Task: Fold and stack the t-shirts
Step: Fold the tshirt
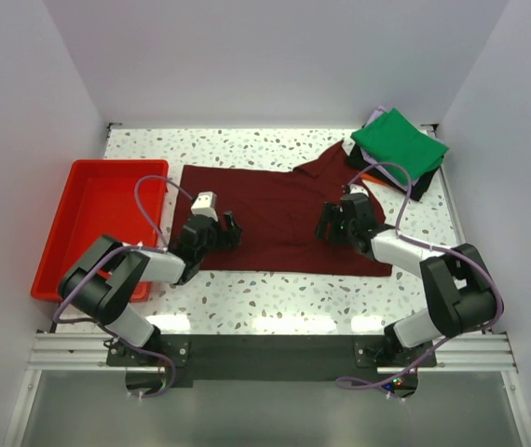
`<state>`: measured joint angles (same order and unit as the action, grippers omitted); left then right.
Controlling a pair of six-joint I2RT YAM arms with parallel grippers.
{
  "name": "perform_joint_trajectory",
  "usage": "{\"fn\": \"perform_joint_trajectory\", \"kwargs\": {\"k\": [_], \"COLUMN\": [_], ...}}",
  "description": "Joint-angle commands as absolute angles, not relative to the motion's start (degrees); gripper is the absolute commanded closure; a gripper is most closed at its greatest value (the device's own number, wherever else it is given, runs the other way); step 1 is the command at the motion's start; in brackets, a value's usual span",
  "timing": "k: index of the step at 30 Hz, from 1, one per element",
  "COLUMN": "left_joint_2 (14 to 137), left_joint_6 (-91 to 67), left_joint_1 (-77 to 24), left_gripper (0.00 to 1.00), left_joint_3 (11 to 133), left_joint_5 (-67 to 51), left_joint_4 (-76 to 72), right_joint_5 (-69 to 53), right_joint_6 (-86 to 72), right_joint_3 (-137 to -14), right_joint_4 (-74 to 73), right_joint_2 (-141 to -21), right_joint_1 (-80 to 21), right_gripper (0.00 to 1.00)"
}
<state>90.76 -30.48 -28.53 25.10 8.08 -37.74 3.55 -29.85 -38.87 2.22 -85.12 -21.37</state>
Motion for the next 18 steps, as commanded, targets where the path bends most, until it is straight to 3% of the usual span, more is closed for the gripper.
{"fn": "perform_joint_trajectory", "kwargs": {"k": [1, 18], "left_joint_2": [90.5, 75.2], "left_joint_6": [-31.6, -39.4], "left_joint_1": [-28.7, -32.4], "left_gripper": [0.16, 0.16], "left_joint_3": [21.7, 8.5], "left_joint_5": [8.4, 10.6], "left_joint_4": [-41.3, -33.0], "right_joint_5": [5.3, 1.7], "right_joint_6": [-31.9, -40.9], "right_joint_3": [-38.6, -27.8], "right_joint_4": [-3.5, -16.8], "right_joint_2": [-85.5, -69.2], "right_joint_1": [-21.4, -21.6], "right_gripper": [0.23, 0.22]}}
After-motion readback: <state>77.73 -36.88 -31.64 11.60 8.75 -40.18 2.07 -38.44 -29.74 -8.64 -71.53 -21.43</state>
